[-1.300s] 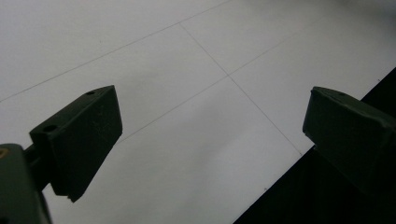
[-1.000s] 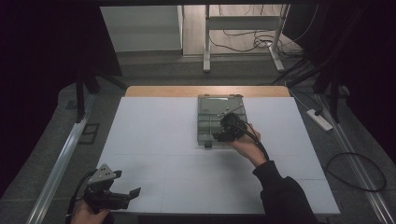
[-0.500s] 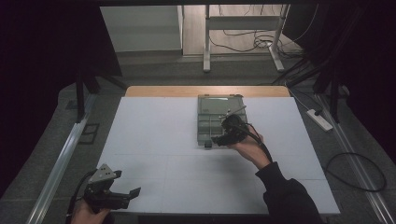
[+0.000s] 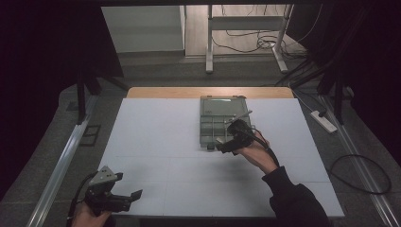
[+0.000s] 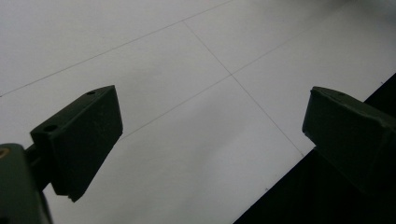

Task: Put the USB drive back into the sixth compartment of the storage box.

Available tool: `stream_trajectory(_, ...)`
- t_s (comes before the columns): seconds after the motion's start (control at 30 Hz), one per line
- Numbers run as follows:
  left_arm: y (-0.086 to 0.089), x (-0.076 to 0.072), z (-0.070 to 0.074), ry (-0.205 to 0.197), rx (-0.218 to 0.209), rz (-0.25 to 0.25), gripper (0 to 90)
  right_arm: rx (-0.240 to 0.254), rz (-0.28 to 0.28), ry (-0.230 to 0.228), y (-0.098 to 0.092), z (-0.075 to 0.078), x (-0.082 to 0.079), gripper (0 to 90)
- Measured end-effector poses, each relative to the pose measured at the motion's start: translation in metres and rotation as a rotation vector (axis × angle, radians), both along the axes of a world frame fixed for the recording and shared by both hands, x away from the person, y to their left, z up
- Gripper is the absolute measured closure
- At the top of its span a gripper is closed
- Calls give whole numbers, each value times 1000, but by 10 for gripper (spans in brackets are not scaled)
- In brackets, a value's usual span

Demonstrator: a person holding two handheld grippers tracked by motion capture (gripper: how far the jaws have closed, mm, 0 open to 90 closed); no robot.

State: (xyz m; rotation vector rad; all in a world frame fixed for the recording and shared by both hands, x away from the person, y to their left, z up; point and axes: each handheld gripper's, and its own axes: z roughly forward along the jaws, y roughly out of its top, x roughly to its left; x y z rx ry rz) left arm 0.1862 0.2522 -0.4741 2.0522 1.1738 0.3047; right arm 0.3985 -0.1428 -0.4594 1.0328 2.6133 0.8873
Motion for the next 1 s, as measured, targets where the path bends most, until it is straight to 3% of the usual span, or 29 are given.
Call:
stream_trajectory(0.33,0,0,0,3,0,1,48,-8,6,-4,-8,-3,-8,20)
stream_trajectory(0.57,0,0,0,5,2,2,48,-10,18,-34,-13,0,-18,0)
stream_trajectory(1.0,0,1,0,10,3,4,49,-2,34,-43,-18,3,-30,0)
